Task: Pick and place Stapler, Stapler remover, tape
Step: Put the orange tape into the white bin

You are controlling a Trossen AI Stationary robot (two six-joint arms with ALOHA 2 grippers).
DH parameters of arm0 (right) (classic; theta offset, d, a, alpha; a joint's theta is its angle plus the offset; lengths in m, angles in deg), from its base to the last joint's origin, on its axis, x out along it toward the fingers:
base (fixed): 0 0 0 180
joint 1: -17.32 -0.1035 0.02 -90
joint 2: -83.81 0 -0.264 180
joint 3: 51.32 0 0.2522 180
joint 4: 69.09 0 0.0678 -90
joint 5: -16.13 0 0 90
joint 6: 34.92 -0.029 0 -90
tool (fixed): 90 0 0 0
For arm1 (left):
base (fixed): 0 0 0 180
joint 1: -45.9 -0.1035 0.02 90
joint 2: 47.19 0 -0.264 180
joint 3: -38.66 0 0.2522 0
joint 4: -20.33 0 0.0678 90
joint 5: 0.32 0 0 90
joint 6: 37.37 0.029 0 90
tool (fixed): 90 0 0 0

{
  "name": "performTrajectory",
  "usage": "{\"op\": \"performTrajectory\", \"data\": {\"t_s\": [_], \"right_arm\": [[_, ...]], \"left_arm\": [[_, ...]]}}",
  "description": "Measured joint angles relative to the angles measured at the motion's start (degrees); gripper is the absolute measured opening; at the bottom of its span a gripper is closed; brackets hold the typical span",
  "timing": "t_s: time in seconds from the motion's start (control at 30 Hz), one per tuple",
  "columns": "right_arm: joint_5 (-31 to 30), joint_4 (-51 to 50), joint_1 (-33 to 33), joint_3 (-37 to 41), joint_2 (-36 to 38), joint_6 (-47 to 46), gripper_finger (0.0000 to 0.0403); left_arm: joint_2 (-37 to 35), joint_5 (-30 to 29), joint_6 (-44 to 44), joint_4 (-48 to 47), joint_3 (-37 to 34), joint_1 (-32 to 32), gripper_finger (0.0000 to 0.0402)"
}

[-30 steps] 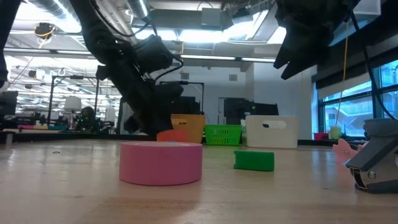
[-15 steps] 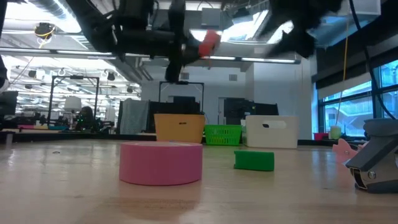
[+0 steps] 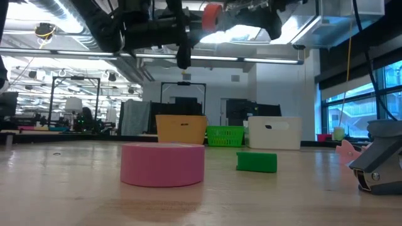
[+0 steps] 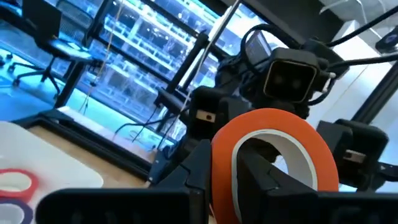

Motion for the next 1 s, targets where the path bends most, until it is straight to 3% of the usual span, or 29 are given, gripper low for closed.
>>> {"op": "performTrajectory", "data": {"t_s": [0.27,0.63,0.77,0.9,1.0], "right_arm": [[2.79,0.71,2.40,-3.47,-1.13,3.74,0.0263],[6.47,-1.25,3.60,-12.36,-10.51,6.21,0.0253],[6.56,-4.97,4.03,-15.11,-11.80,7.32,0.0189],[7.24,-7.96,4.48,-16.13,-11.79,8.22,0.0053],[7.43,-8.46,4.46,-16.15,-11.54,8.70,0.0036]], "left_arm": [[-0.01,-0.04,0.79,-0.01,0.57,0.01,0.0036],[0.97,-0.04,0.31,1.41,0.66,-0.01,0.0036],[0.96,0.00,0.28,1.57,0.68,-0.03,0.0036],[0.99,0.63,0.64,1.36,0.73,-0.01,0.0035],[1.01,1.43,0.93,1.24,0.79,0.08,0.0035]]}}
